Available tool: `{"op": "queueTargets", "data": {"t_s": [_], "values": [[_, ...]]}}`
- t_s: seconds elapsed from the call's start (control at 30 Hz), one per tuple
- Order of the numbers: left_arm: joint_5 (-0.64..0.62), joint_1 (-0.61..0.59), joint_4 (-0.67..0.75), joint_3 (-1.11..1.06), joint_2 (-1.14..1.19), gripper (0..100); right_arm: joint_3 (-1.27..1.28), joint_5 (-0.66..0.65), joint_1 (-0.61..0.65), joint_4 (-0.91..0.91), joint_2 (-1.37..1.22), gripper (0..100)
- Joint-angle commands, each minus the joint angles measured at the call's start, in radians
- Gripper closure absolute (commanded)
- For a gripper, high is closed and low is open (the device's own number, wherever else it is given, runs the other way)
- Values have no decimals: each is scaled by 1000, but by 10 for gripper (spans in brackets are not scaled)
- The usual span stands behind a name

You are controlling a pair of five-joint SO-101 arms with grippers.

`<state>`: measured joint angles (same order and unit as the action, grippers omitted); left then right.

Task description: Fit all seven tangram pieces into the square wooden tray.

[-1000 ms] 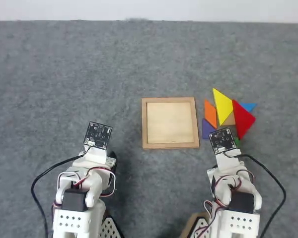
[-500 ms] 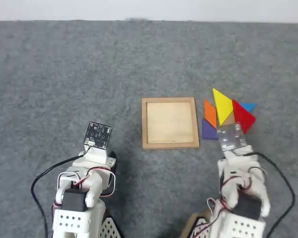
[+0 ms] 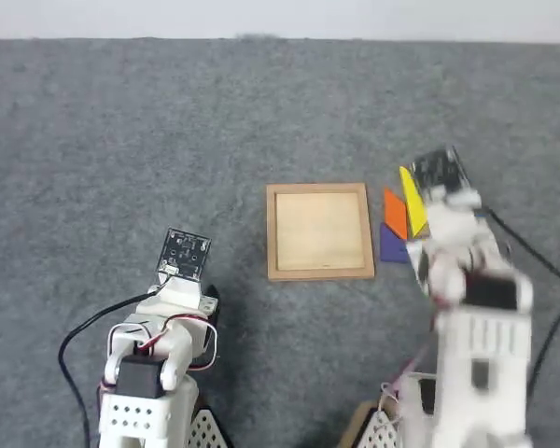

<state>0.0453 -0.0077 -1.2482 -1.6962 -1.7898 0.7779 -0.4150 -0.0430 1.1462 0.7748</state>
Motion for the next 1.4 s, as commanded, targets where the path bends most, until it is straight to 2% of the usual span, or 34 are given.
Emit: {"op": "queueTargets", "data": {"t_s": [0.0,0.2,0.53,0.8,1.07,1.13,1.37], "values": [[-11,-8,-6,13,-12,899,-233,83,15,-7,-332,812],[-11,-8,-6,13,-12,899,-420,106,10,-7,-624,696],[-11,-8,-6,13,-12,899,-597,104,4,-50,-931,693],[-11,-8,-6,13,-12,899,-778,103,-119,-50,-1132,695],[-11,-8,-6,13,-12,899,-798,103,-168,-50,-1244,697],[-11,-8,-6,13,-12,899,-799,103,-168,-53,-1256,714],[-11,-8,-6,13,-12,899,-801,107,-162,-50,-1256,883]]}}
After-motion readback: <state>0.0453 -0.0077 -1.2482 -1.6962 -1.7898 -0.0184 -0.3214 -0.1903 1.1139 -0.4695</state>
